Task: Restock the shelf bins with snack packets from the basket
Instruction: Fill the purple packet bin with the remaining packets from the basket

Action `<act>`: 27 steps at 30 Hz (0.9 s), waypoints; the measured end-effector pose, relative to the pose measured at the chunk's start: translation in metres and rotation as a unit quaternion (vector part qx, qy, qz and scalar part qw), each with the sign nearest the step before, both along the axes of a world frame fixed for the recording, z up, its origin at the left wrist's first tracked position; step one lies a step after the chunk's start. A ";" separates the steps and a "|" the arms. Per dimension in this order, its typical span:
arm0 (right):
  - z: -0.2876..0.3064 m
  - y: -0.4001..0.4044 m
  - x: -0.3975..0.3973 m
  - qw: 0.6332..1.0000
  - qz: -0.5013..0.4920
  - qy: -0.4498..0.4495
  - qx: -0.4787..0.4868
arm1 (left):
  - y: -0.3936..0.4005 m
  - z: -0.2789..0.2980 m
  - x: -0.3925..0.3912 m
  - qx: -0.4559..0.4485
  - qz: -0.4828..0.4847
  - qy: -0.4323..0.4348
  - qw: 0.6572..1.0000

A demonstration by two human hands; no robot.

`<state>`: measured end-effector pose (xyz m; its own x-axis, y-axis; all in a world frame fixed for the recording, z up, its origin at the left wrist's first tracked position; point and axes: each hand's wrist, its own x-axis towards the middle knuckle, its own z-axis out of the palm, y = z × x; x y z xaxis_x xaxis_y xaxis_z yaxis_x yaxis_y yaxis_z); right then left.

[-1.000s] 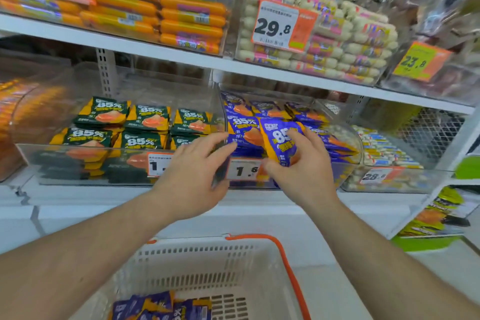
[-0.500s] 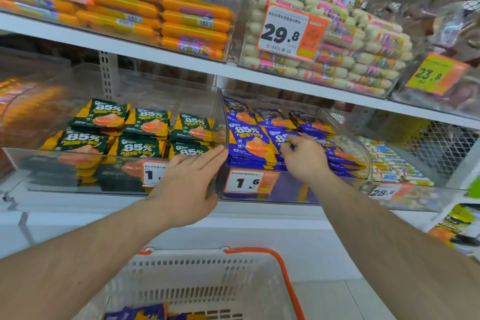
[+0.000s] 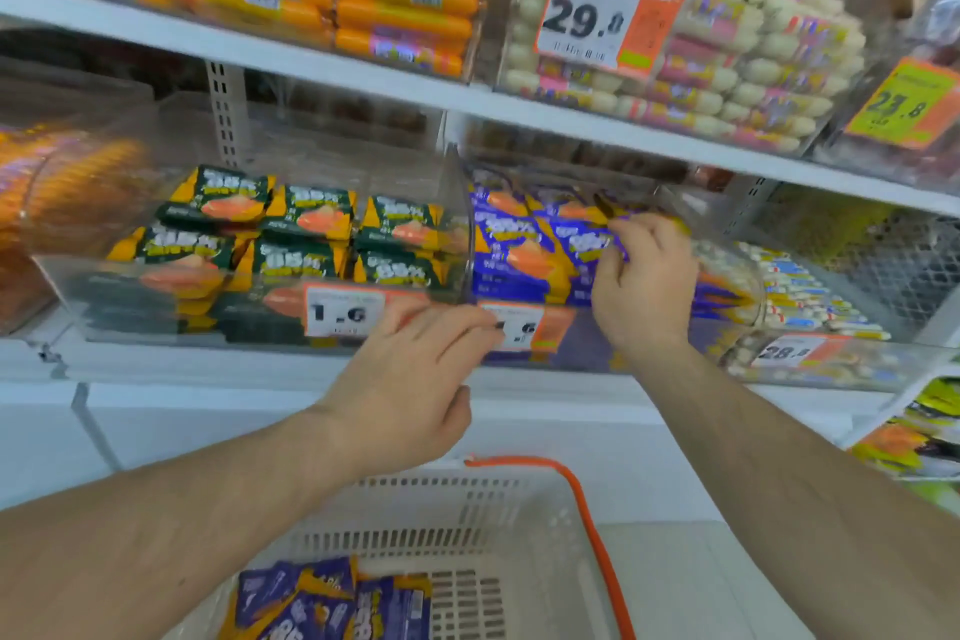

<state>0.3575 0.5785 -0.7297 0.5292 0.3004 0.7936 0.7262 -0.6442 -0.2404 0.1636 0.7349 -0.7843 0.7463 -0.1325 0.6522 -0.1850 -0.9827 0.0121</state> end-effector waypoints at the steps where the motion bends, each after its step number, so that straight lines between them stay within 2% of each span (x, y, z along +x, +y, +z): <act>1: -0.008 0.002 -0.020 0.996 0.057 -0.067 0.035 | -0.004 -0.009 -0.005 0.007 -0.022 0.034 0.999; 2: -0.023 0.005 -0.042 0.988 0.122 -0.090 0.032 | -0.007 -0.019 -0.010 0.009 -0.037 0.093 0.995; 3: -0.044 0.009 -0.064 0.982 0.176 -0.073 0.008 | -0.010 -0.029 -0.017 0.008 -0.044 0.167 0.985; 5: -0.093 0.019 -0.095 0.971 0.233 0.025 -0.044 | -0.010 -0.043 -0.027 -0.001 -0.034 0.322 0.946; 7: -0.147 0.025 -0.114 0.954 0.235 0.149 -0.113 | -0.009 -0.051 -0.035 0.005 -0.021 0.429 0.903; 11: -0.231 0.032 -0.130 0.879 0.176 0.384 -0.221 | 0.008 -0.067 -0.043 -0.012 0.027 0.537 0.843; 14: -0.283 0.040 -0.146 0.801 0.146 0.472 -0.338 | 0.031 -0.080 -0.046 -0.019 0.059 0.577 0.814; 16: -0.310 0.048 -0.161 0.754 0.153 0.514 -0.379 | 0.042 -0.081 -0.048 -0.036 0.079 0.589 0.803; 21: -0.355 0.082 -0.207 0.655 0.137 0.666 -0.330 | 0.054 -0.084 -0.053 -0.080 0.107 0.600 0.789; 27: -0.374 0.096 -0.226 0.612 0.080 0.733 -0.286 | 0.060 -0.084 -0.056 -0.093 0.129 0.610 0.776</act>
